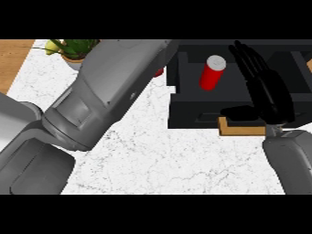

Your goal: Pick up the can, place it into the drawer and close the drawer

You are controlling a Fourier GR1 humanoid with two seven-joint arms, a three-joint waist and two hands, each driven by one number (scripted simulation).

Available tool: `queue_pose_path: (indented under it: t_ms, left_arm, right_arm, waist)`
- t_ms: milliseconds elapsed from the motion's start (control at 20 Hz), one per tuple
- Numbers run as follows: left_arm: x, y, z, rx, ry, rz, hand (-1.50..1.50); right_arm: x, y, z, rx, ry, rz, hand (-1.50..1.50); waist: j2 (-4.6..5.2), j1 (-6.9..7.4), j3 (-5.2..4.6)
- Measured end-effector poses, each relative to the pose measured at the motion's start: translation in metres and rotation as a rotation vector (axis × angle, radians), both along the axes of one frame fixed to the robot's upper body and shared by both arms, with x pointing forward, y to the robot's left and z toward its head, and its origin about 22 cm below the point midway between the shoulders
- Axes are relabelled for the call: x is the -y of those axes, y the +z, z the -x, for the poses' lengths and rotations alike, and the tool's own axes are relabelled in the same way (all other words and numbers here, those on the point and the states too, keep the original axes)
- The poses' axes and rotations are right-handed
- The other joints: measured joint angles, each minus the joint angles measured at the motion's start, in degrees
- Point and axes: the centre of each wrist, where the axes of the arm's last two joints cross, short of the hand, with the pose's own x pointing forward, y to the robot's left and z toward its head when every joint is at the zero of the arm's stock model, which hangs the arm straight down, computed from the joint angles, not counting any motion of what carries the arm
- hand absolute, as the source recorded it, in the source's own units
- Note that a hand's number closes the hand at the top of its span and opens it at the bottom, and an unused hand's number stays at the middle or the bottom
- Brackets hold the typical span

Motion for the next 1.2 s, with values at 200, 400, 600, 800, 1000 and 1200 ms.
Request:
queue_pose_path:
  t_ms: [200,400,600,800,1000,1200]
  left_arm:
    - [-0.012,0.005,-0.004,-0.008,0.01,0.012,-1.5]
    - [-0.024,0.009,-0.008,-0.008,0.022,0.012,-1.5]
    - [-0.04,0.011,-0.012,-0.011,0.033,0.008,-1.5]
    - [-0.047,0.009,-0.012,-0.012,0.03,0.004,-1.5]
    - [-0.068,0.009,-0.015,-0.022,0.039,0.004,-1.5]
    - [-0.078,0.008,-0.014,-0.026,0.028,0.0,-1.5]
  right_arm:
    - [-0.01,-0.02,-0.023,0.004,-0.02,0.045,-1.5]
    - [-0.018,-0.037,-0.045,0.021,-0.046,0.077,-1.5]
    - [-0.023,-0.045,-0.065,0.06,-0.099,0.098,-1.5]
    - [-0.029,-0.042,-0.085,0.108,-0.151,0.103,-1.5]
    - [-0.034,-0.038,-0.101,0.147,-0.187,0.112,-1.5]
    - [-0.034,-0.023,-0.117,0.171,-0.218,0.126,-1.5]
  waist:
    - [-0.28,0.81,-0.02]
    - [-0.37,1.41,-0.03]
    - [-0.47,2.15,-0.05]
    - [-0.55,3.08,-0.05]
    - [-0.51,3.89,-0.05]
    - [-0.31,4.99,-0.04]
